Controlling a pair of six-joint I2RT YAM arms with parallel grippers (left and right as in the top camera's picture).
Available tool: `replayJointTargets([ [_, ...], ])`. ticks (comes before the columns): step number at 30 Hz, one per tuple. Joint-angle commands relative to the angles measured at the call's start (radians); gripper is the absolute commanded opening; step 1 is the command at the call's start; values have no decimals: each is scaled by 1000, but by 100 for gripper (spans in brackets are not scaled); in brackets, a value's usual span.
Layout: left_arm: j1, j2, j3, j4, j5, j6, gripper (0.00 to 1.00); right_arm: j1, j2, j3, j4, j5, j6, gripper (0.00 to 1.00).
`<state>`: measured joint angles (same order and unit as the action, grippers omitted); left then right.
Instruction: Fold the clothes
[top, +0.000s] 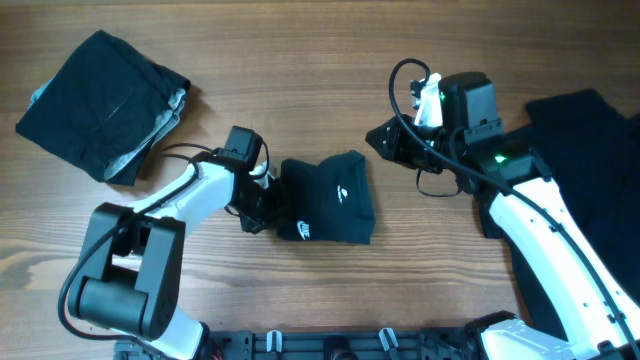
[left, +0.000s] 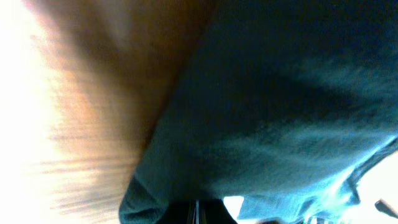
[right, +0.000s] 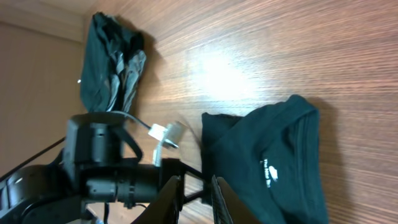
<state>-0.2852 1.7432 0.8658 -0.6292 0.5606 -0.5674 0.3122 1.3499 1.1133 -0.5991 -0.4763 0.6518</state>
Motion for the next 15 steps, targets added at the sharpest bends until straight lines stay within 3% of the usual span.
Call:
replayJointTargets([
  [1, 79, 8, -5, 165, -189, -76, 4, -2, -5, 8, 0, 55, 5, 20],
  [6, 193, 8, 69, 291, -203, 43, 6, -2, 12, 5, -31, 103, -4, 23],
  [8, 196, 7, 148, 261, -142, 137, 19, -1, 51, 5, -31, 103, -51, 24],
  [9, 196, 5, 214, 188, -80, 163, 28, -1, 91, 5, -33, 100, -83, 24],
  [10, 196, 0, 256, 126, -29, 169, 44, -1, 124, 5, -38, 88, -110, 24],
  [11, 196, -6, 290, 58, 14, 169, 49, -1, 160, 5, -40, 57, -145, 21],
  [12, 195, -16, 311, -9, 47, 169, 49, -1, 200, 5, -39, 14, -193, 20],
  [14, 182, -27, 311, -167, 39, 172, 12, -2, 293, 5, -59, -48, -231, 15],
  [15, 164, -24, 292, -225, -31, 171, 4, -2, 313, 5, -57, -44, -231, 14],
])
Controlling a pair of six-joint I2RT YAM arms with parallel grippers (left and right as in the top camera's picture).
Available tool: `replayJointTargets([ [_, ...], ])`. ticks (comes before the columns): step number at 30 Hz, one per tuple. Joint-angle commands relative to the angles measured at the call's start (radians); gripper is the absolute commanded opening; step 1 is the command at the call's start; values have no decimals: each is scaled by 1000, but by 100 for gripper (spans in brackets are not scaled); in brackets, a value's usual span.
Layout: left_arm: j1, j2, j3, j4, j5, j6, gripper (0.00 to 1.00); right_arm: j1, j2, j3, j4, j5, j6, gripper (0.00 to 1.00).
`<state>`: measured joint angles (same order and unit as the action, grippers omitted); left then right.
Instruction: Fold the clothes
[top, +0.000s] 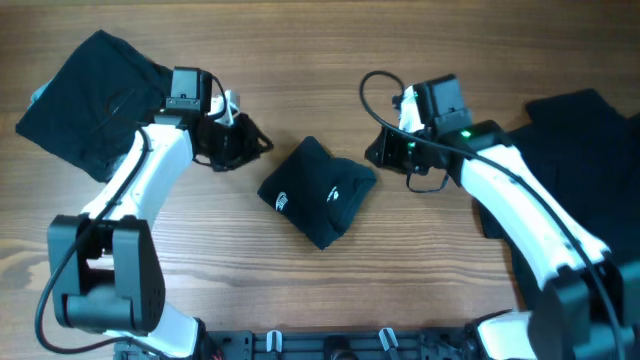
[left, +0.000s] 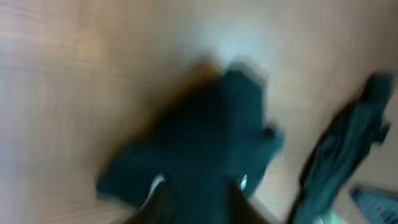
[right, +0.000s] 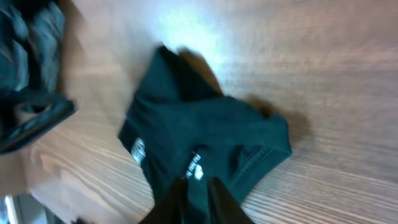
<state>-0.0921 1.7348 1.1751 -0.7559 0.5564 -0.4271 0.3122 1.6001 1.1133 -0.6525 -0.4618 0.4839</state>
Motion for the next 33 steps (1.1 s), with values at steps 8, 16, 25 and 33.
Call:
replayJointTargets([
  [8, -63, 66, -328, 283, -107, -249, 4, -2, 49, 5, 27, -56, -15, 14],
  [16, -43, 100, -229, 669, -169, -222, 4, 5, 50, 5, 94, -56, -154, 24],
  [25, 23, -1, -56, 88, 83, -71, 71, 36, 129, 5, 50, -169, -192, 6],
  [33, 3, 0, -319, 142, 118, -226, 100, 55, 239, 5, 85, -168, -41, 6],
])
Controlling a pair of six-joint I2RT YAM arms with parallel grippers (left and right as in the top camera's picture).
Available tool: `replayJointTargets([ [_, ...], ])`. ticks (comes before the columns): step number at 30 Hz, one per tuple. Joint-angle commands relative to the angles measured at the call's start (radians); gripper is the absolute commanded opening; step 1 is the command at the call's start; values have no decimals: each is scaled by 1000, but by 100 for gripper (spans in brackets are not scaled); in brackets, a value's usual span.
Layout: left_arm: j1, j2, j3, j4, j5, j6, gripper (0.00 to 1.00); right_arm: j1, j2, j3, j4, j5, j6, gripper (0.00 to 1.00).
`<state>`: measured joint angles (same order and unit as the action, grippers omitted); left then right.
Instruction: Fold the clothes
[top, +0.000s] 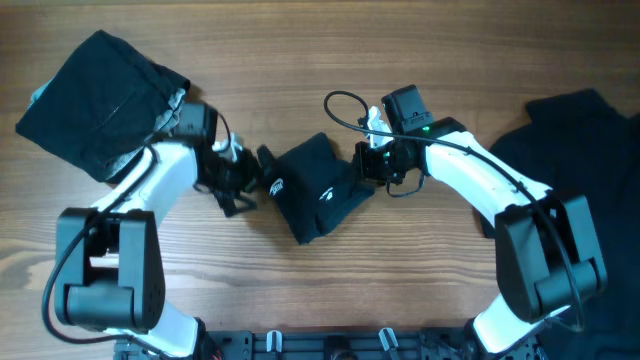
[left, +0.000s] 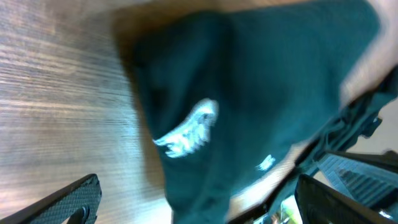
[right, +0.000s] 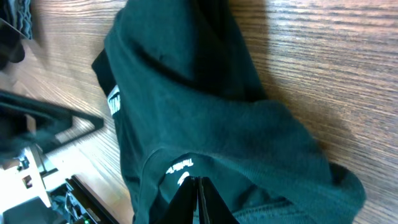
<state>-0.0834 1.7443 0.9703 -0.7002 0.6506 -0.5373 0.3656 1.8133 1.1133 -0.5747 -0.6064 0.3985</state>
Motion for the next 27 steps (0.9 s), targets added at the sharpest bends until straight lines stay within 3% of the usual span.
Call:
replayJointTargets([
  [1, -9, -10, -174, 194, 56, -163, 100, 2, 29, 5, 10, -24, 50, 7],
  [5, -103, -9, -311, 452, 54, -325, 98, 2, 29, 5, 13, -19, 58, 7],
  [7, -151, -9, -319, 461, -40, -391, 95, 2, 29, 5, 13, -20, 76, 7],
  [10, -190, -9, -319, 491, -131, -425, 80, 2, 29, 5, 12, -20, 76, 7],
  [13, -190, -9, -319, 565, -187, -447, 57, 2, 29, 5, 11, -20, 80, 7],
  [15, -190, -9, -319, 612, -217, -447, 49, 2, 29, 5, 6, -20, 80, 7],
  [18, -190, -9, -319, 687, -233, -414, 29, 2, 29, 5, -8, -20, 80, 6],
  [20, -189, -9, -319, 688, -225, -382, 22, 2, 29, 5, -12, -20, 80, 6],
  [24, -145, -9, -316, 735, -122, -275, 35, 2, 29, 5, 76, -26, 89, 7],
  [27, -77, -9, -316, 785, 0, -183, 58, 2, 37, 5, 118, -11, 207, 6],
])
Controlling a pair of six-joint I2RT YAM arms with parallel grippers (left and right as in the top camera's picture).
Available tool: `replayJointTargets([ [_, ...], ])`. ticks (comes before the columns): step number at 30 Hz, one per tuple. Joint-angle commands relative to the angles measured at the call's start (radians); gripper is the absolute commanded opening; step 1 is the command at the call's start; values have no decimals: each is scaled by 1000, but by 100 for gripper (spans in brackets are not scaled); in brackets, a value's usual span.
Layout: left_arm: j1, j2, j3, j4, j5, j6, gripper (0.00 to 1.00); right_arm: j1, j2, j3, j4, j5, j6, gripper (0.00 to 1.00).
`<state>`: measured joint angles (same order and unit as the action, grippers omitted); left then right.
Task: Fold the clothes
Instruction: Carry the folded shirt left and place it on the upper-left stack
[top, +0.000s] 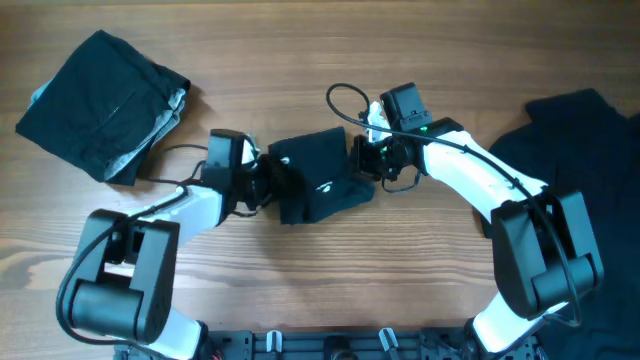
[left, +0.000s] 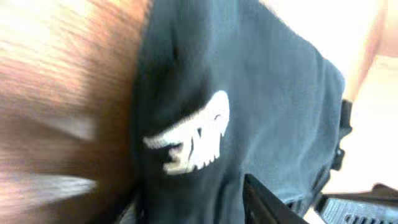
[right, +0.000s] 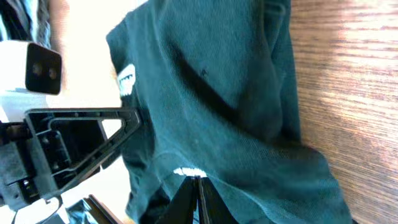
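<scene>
A folded black garment (top: 322, 186) with a white logo (left: 189, 138) lies at the table's middle. My left gripper (top: 268, 182) is at its left edge, and cloth fills the space between its fingers (left: 268, 200); it looks shut on that edge, though the wrist view is blurred. My right gripper (top: 362, 162) is at the garment's right edge. Its fingertips (right: 196, 185) are pressed together on the cloth beside a small white label. The black garment (right: 211, 106) fills most of the right wrist view.
A stack of folded dark clothes (top: 100, 100) sits at the back left of the wooden table (top: 300, 290). A heap of unfolded black clothes (top: 585, 150) lies at the right edge. The left gripper's frame (right: 74, 143) shows in the right wrist view.
My left gripper, wide open left of the garment before, now has its fingers closer together with the garment's left edge between them. The garment has turned squarer to the table. The right gripper stays shut at its right edge.
First my left gripper was against the garment and the right one hung apart, slightly open. Then the garment lay turned, with the left gripper back near the stack. Later the right gripper was shut on the right edge, the left open beside it. Now both hold it.
</scene>
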<state>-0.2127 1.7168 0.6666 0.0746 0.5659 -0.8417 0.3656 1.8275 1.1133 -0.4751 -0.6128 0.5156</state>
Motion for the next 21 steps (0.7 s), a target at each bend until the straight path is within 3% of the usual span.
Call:
replayJointTargets([
  [1, 83, 19, -13, 5, 146, 192, 69, 2, 35, 5, 23, -1, 109, 6],
  [3, 132, 45, -13, -23, 207, 279, 78, 2, 67, 5, 18, 8, 124, 7],
  [6, 115, 117, -13, -23, 282, 322, 79, 4, 114, 5, 18, -14, 125, 7],
  [9, 79, 138, -10, -14, 287, 306, 73, 10, 117, 5, 18, -13, 142, 7],
  [14, 37, 139, -10, -23, 198, 148, 64, 10, 117, 5, 14, -13, 142, 7],
  [21, -55, 139, -10, 145, 120, 97, 53, 11, 117, 5, 10, -12, 141, 7],
])
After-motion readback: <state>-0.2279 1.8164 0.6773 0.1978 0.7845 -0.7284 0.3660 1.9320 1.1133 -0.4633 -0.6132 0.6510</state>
